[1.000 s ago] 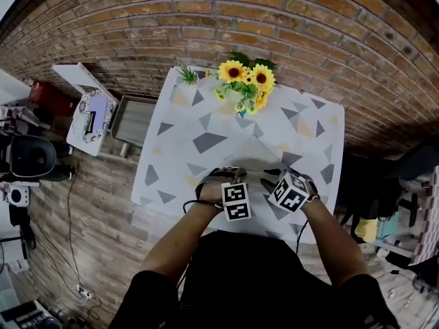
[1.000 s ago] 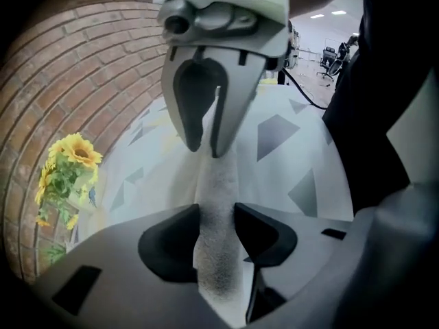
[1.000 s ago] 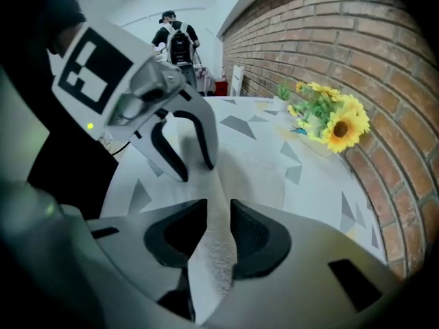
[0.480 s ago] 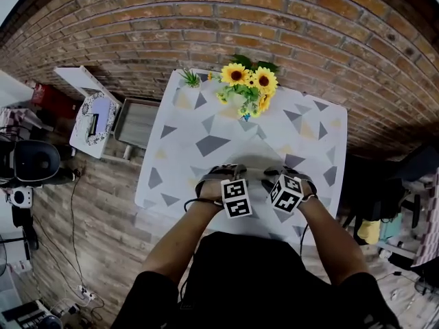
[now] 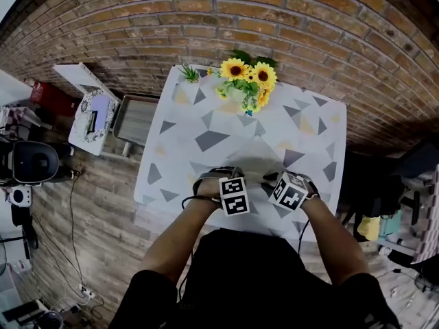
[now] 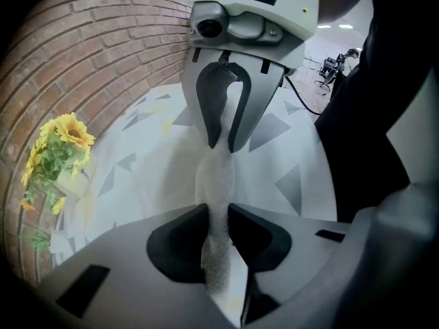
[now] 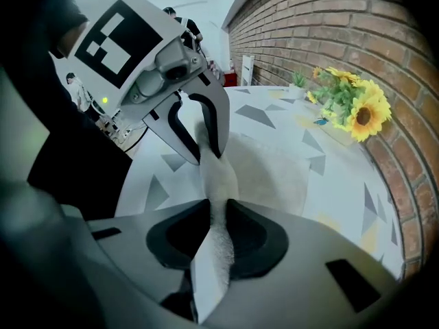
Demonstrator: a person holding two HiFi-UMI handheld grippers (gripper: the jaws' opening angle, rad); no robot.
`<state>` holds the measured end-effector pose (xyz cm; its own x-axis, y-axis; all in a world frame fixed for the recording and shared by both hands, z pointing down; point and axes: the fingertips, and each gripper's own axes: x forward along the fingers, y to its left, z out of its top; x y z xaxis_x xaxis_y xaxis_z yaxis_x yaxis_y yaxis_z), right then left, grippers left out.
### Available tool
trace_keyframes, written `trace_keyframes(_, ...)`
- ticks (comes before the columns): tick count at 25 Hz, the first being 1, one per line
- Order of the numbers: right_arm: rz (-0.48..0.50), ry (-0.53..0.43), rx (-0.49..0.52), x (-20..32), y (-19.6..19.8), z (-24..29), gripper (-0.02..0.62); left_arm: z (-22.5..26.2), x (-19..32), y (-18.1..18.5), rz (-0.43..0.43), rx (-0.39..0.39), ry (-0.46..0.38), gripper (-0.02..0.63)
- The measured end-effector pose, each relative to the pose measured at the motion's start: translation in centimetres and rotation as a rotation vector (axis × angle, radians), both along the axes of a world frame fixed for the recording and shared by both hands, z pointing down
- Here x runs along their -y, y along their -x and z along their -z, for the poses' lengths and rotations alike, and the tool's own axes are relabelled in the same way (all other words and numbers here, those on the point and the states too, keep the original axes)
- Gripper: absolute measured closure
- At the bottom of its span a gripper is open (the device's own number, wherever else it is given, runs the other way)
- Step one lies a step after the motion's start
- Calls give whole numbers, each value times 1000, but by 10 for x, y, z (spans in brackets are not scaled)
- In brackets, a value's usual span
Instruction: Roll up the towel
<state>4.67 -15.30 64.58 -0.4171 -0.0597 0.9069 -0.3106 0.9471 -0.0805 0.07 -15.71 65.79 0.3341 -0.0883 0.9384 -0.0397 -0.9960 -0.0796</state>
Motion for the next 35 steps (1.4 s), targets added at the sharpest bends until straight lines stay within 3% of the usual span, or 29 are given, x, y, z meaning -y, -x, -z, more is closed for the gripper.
trace_keyframes(5, 56, 67, 5, -33, -3, 3, 504, 5, -35, 1, -51, 6, 81, 517)
trace_keyframes(18, 24, 31, -17, 1, -12, 6, 483, 16, -3, 1, 10, 10, -12, 434)
trace_keyframes(24, -29, -12, -28, 33, -17, 5, 485, 32, 22, -1, 63, -17, -93, 434)
trace_keyframes(31, -81, -82, -49, 56, -24, 1, 494, 24, 7, -16, -19, 4, -138, 434)
trace_keyframes(35, -108, -138, -5, 58, -24, 16, 492, 8, 19, -17, 31, 12, -156, 434)
